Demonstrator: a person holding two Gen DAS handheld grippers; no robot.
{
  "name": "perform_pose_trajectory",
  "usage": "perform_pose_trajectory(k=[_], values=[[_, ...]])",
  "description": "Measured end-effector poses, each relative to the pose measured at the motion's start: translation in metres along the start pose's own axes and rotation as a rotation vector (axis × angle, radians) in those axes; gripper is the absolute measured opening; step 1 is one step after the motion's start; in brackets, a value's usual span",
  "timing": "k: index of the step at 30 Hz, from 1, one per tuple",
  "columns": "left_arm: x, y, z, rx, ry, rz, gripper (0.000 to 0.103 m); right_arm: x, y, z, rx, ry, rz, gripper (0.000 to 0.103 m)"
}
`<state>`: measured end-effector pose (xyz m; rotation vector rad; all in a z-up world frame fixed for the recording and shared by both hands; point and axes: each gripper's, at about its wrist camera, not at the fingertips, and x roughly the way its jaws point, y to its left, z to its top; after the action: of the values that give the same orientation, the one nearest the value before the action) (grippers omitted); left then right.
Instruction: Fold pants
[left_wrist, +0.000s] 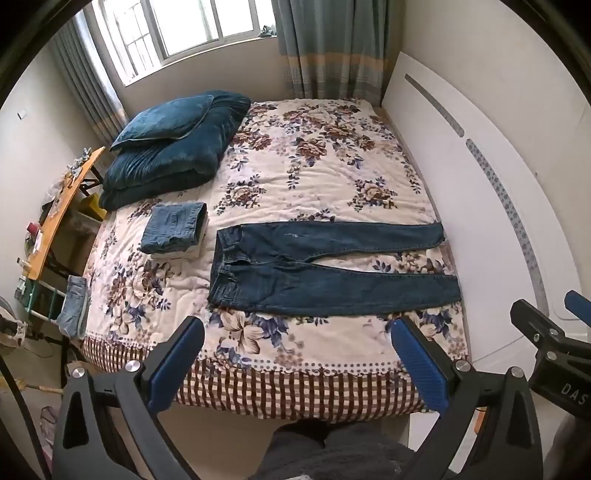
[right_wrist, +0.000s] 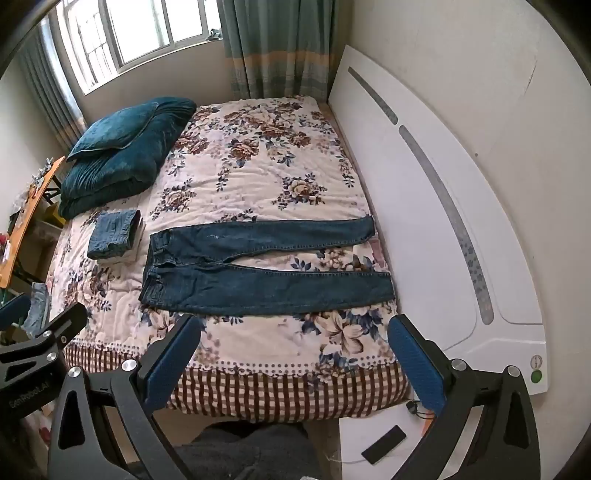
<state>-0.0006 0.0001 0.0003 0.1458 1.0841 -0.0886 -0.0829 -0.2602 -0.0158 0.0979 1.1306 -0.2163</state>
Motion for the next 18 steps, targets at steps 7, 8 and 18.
perform_pose_trajectory(k=[7, 8, 18], values=[[0.0000, 0.0002, 0.0001, -0.003, 0.004, -0.005, 0.103, -0.0011, -0.0003, 0.0005, 0.005, -0.004, -0.002, 0.103], [0.0001, 0.0003, 0.0000, -0.003, 0.004, -0.008, 0.103, -0.0011, -0.0003, 0.0007, 0.006, -0.004, -0.004, 0.103], [-0.0012, -0.0020, 0.0044, -0.006, 0.004, -0.013, 0.103, -0.0030, 0.0006, -0.0031, -0.002, -0.008, -0.003, 0.102]])
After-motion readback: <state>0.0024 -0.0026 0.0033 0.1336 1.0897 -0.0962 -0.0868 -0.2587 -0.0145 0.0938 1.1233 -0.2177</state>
